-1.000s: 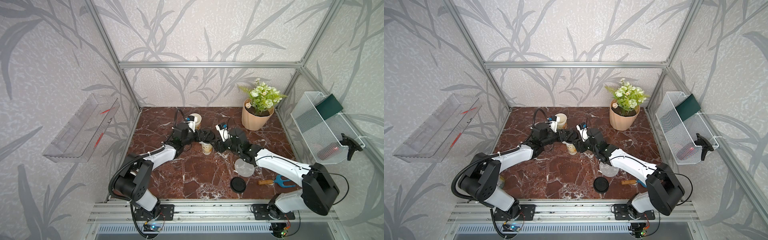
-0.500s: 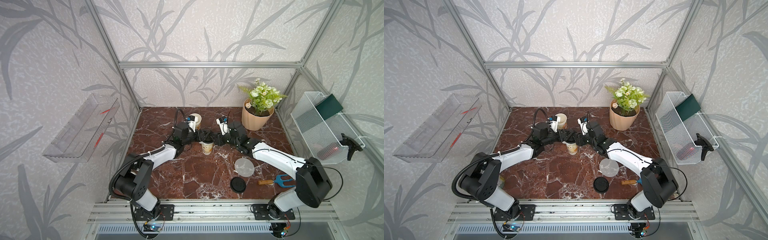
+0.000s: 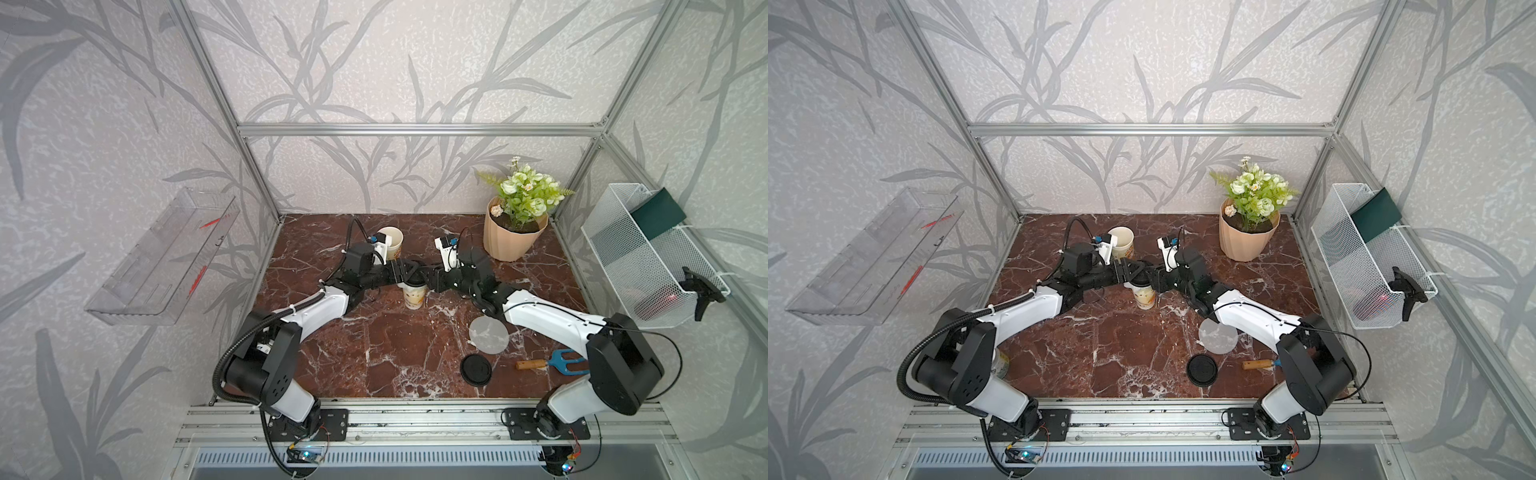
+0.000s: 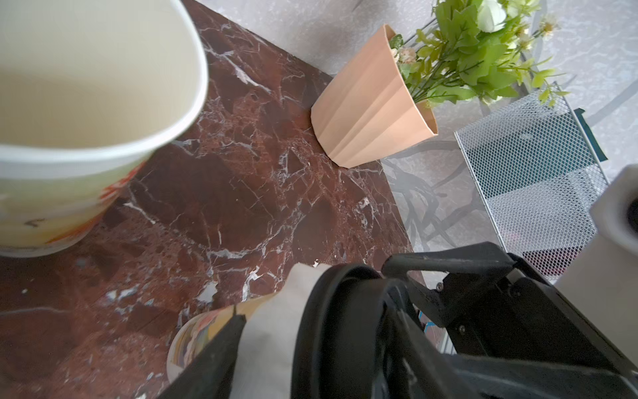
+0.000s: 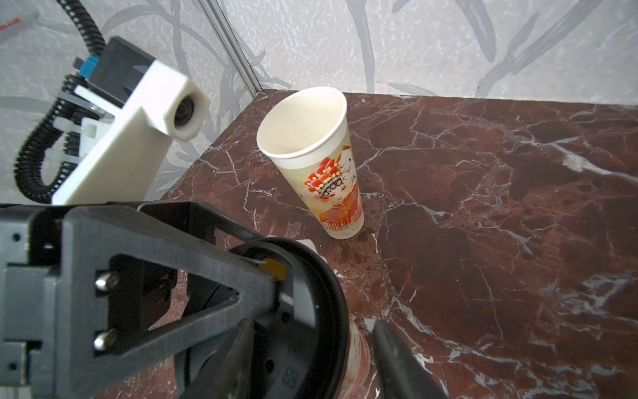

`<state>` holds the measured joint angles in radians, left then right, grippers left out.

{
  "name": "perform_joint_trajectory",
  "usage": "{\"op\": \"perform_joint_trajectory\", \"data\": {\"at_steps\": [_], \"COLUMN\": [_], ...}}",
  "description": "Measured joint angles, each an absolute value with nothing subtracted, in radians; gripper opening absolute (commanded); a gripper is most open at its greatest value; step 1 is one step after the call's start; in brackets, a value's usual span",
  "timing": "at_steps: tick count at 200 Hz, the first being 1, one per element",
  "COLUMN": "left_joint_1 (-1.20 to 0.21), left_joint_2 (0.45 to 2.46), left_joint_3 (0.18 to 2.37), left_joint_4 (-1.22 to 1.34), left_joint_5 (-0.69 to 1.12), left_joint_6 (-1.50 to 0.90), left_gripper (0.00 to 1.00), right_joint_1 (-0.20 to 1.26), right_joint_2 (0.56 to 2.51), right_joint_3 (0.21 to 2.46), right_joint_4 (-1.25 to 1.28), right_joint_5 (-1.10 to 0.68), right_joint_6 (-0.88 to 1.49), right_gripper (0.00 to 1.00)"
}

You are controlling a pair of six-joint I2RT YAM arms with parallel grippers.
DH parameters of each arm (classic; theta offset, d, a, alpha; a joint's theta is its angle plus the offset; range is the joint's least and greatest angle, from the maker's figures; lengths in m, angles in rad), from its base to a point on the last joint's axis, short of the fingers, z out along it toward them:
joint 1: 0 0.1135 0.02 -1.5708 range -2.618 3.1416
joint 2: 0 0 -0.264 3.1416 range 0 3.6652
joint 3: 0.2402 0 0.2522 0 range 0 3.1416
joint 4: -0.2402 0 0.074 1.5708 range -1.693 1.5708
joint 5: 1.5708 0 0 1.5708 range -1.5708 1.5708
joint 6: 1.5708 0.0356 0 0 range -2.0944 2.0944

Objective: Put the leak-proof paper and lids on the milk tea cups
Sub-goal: Secure the cup lid on the cup.

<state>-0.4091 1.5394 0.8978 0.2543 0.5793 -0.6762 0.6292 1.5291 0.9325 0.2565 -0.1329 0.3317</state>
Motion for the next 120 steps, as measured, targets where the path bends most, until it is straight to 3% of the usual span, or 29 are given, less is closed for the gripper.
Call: {"op": "perform_joint_trajectory", "data": {"at_steps": [69,120], "left_joint_1": [-0.397,-0.389], "left_joint_2": [1.303,1.337], "left_joint_3": [0.777,0.727], "left_joint_4": [0.233,0.233], "left_joint_5": [0.467,0.445], "left_joint_6": [-0.762,-0.77], "left_gripper": [0.62,0.52], "right_joint_1": [0.629,0.629], "right_joint_2": [1.557,1.558], "right_joint_3": [0.923,0.923], "right_joint_4": [0.318,0.319], "right_joint_5": [-0.131,-0.132], "right_joint_6": [0.344,0.344], "right_gripper": [0.55,0.55]}}
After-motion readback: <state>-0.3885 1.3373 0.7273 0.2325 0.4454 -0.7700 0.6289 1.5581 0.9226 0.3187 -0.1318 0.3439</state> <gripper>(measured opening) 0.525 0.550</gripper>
